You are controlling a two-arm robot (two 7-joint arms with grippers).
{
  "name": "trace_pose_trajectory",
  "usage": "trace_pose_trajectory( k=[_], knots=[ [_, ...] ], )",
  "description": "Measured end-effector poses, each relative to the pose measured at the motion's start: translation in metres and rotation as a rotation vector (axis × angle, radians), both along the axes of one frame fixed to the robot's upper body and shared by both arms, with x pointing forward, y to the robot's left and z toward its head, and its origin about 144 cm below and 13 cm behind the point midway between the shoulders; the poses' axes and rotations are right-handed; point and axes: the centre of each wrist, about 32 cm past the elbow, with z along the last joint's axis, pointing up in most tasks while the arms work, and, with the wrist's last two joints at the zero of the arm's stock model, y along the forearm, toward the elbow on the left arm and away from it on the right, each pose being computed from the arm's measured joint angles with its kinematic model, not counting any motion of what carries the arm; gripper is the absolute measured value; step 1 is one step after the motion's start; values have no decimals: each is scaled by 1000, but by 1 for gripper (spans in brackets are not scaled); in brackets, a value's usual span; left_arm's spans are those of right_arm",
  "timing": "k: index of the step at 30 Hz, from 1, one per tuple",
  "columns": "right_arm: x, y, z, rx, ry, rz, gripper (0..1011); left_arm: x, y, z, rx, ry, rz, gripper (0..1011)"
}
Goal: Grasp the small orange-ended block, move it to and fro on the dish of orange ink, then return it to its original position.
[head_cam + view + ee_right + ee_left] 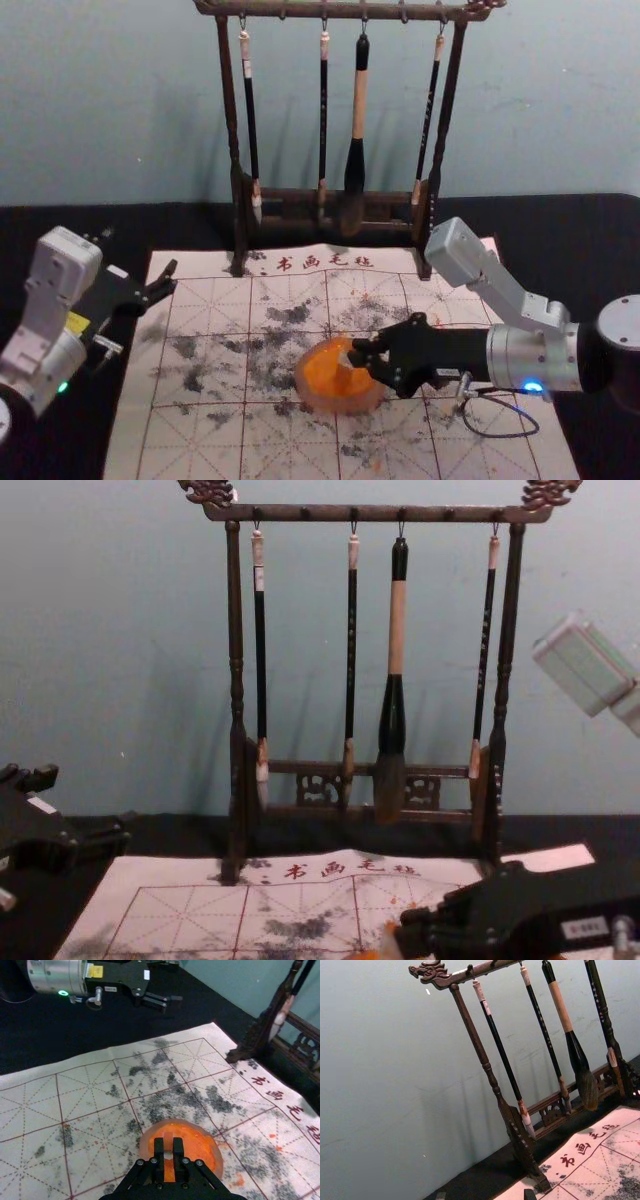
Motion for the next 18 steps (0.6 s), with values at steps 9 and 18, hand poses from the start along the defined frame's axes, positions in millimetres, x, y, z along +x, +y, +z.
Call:
trace_pose_trajectory(
  k=[9, 18],
  knots=[
    [3, 8, 0, 13, 2, 11, 47, 0, 0, 0, 0, 0, 0, 1010],
    [8, 13, -1, 16, -1, 12, 47, 0, 0, 0, 0, 0, 0, 1010]
  ],
)
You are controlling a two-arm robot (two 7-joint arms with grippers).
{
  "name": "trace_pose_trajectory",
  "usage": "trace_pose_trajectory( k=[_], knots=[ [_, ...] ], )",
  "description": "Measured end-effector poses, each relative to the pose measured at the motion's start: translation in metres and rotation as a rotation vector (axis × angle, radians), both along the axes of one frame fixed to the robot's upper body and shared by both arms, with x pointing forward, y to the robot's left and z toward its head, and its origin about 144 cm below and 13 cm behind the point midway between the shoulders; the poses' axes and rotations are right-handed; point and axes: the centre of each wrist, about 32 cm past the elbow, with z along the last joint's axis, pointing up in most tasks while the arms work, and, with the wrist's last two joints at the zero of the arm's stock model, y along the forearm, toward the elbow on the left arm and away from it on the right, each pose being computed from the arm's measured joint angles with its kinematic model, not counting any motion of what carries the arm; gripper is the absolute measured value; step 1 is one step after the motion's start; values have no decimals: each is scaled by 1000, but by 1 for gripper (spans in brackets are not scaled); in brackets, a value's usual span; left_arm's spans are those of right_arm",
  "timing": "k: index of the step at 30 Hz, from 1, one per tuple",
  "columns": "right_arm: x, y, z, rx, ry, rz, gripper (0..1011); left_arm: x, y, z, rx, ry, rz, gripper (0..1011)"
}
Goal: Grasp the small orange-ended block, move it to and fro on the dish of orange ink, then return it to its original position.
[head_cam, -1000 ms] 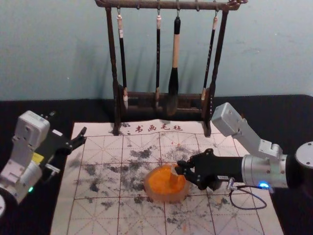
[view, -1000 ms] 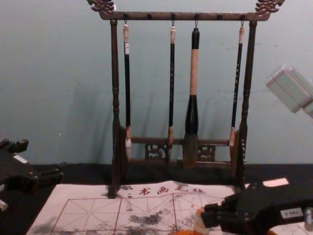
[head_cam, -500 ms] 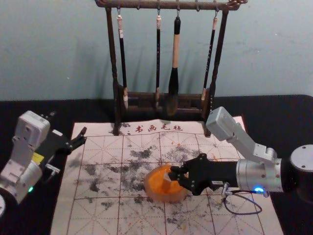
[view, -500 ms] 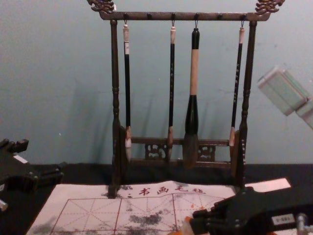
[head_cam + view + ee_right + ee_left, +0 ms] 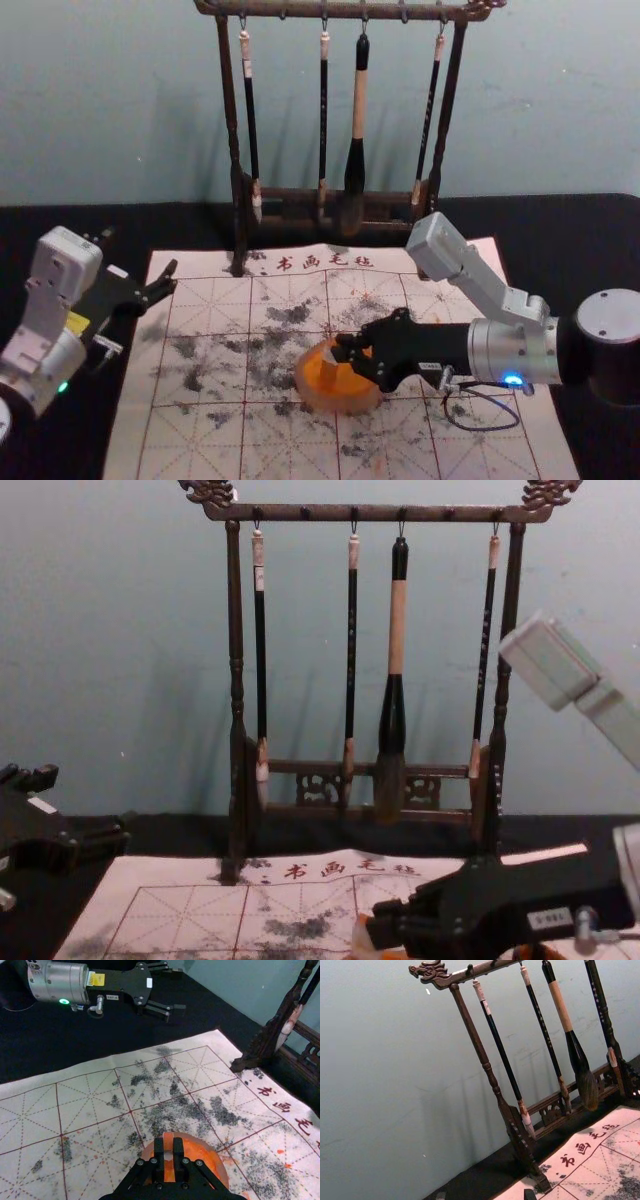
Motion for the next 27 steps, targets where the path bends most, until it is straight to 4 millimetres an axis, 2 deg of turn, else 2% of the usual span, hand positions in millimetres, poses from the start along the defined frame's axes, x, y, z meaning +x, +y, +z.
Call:
trace_pose_trajectory(
  k=[13, 27],
  knots=[
    [9, 3, 0, -2, -12, -21, 47, 0, 0, 0, 0, 0, 0, 1010],
    [11, -6, 1, -17, -24, -50, 46, 0, 0, 0, 0, 0, 0, 1010]
  ],
)
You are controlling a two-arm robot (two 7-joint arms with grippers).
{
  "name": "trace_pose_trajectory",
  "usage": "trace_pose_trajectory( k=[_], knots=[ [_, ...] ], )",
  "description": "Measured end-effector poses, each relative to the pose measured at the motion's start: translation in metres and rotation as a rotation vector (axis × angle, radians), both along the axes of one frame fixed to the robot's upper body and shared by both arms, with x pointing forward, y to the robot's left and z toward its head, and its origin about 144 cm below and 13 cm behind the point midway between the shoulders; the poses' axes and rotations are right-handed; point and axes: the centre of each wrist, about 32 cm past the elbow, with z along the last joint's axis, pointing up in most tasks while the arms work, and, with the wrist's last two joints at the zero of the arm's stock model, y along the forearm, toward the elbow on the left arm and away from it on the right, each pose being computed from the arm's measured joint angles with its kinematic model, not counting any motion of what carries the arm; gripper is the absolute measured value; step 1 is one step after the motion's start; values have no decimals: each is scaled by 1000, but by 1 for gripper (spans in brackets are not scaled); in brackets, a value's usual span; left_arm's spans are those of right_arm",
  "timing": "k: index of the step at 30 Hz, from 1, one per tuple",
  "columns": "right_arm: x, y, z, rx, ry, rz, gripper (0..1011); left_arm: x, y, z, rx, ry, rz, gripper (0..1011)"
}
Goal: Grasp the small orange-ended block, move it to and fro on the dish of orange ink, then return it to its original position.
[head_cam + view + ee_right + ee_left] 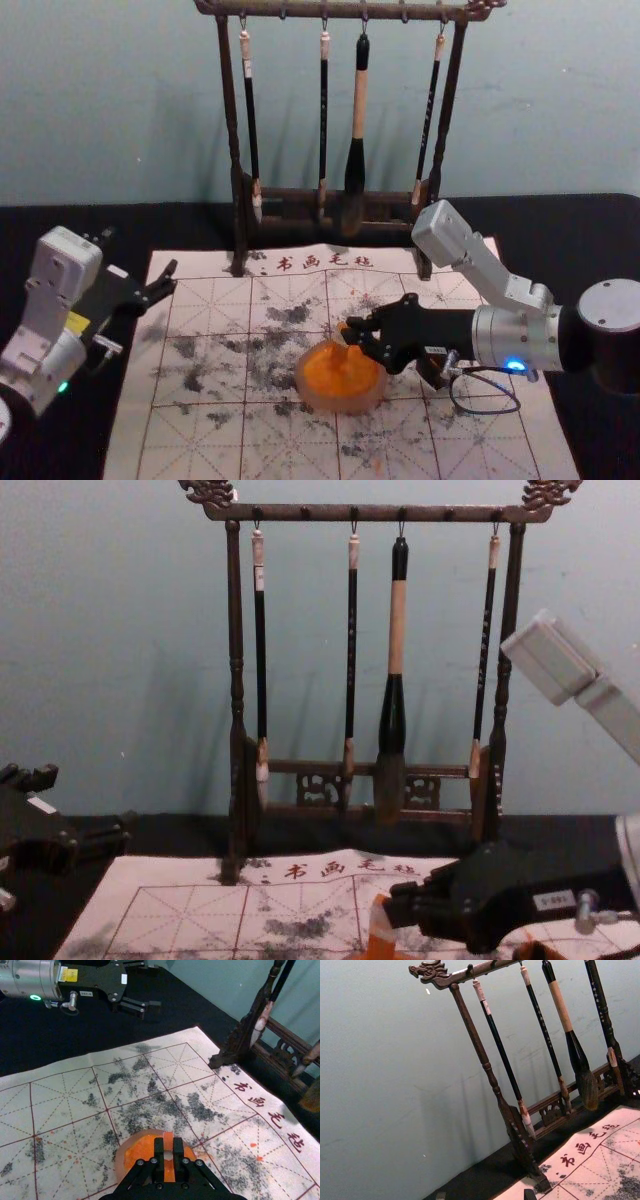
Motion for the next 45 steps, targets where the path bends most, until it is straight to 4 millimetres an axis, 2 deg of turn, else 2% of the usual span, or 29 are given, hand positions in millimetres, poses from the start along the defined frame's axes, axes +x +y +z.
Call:
trace_pose_trajectory(
  k=[19, 29, 38, 45],
  knots=[
    [-1, -2, 3, 4, -7, -6, 47, 0, 0, 0, 0, 0, 0, 1010],
    [-6, -7, 18, 53, -23, -21, 47, 0, 0, 0, 0, 0, 0, 1010],
    [-20, -18, 40, 102, -69, -77, 46, 0, 0, 0, 0, 0, 0, 1010],
    [-40, -35, 51, 111, -102, -155, 47, 0, 0, 0, 0, 0, 0, 1010]
  ],
)
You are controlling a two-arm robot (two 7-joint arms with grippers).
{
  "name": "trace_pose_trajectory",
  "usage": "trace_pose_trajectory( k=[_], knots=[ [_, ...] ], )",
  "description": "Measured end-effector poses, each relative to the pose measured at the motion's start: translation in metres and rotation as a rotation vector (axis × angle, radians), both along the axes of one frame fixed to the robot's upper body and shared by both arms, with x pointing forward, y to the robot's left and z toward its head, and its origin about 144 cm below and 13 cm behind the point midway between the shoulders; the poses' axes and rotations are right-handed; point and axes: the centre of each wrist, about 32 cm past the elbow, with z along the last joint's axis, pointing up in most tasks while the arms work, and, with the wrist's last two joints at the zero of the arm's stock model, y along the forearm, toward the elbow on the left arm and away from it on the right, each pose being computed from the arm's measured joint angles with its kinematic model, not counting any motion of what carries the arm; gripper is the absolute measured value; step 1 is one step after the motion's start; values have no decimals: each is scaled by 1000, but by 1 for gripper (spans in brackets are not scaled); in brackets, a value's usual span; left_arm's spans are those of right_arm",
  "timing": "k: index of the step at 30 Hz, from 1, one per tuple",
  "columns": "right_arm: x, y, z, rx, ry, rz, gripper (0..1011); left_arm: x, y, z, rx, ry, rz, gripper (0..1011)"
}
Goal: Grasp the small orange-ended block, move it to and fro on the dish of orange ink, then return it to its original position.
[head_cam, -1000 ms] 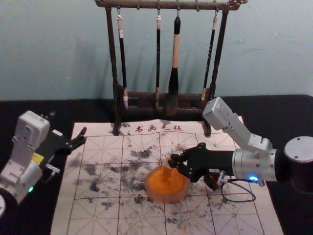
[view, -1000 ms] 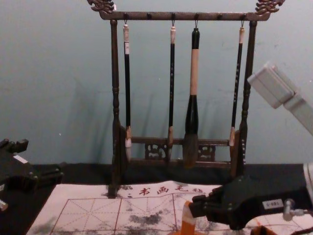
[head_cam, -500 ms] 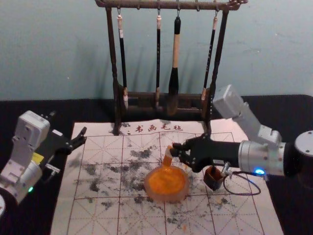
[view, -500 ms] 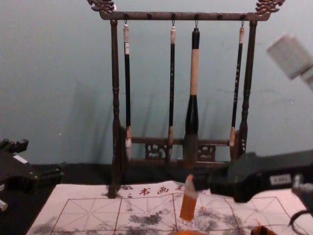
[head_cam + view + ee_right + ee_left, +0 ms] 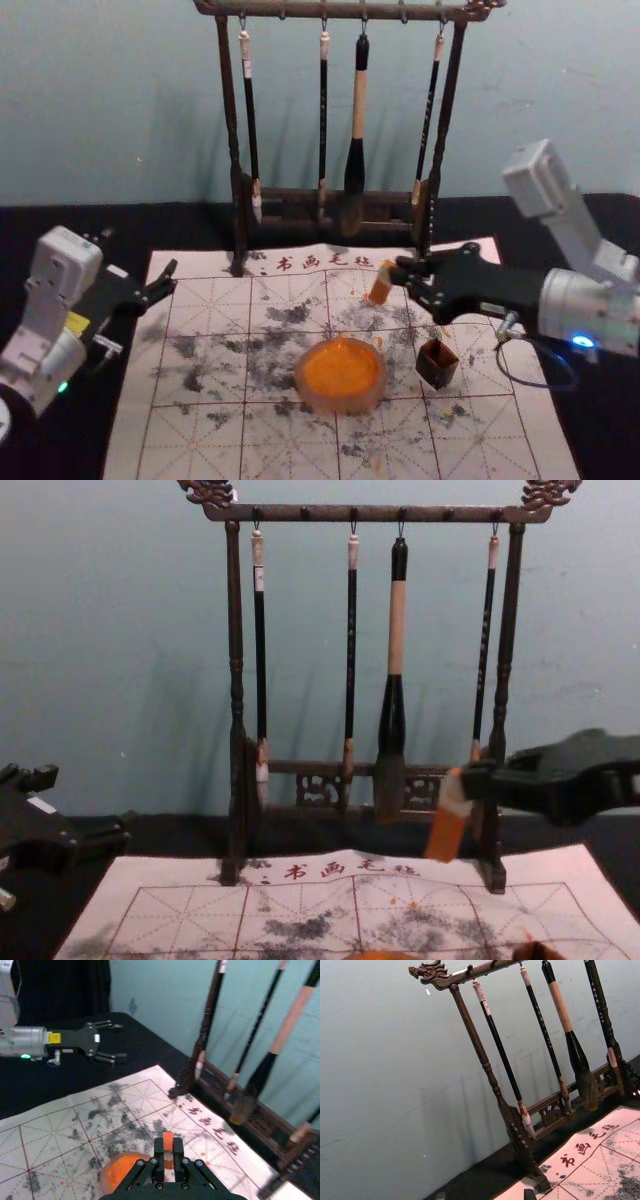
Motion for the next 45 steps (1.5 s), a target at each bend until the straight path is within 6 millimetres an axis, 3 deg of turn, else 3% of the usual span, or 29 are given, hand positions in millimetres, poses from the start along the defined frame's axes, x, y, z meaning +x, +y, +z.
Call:
trace_pose_trajectory(
  k=[18, 45],
  knots=[
    [-43, -29, -10, -29, 48, -114, 46, 0, 0, 0, 0, 0, 0, 1010],
    [-48, -35, -30, -49, 118, -164, 47, 0, 0, 0, 0, 0, 0, 1010]
  ],
)
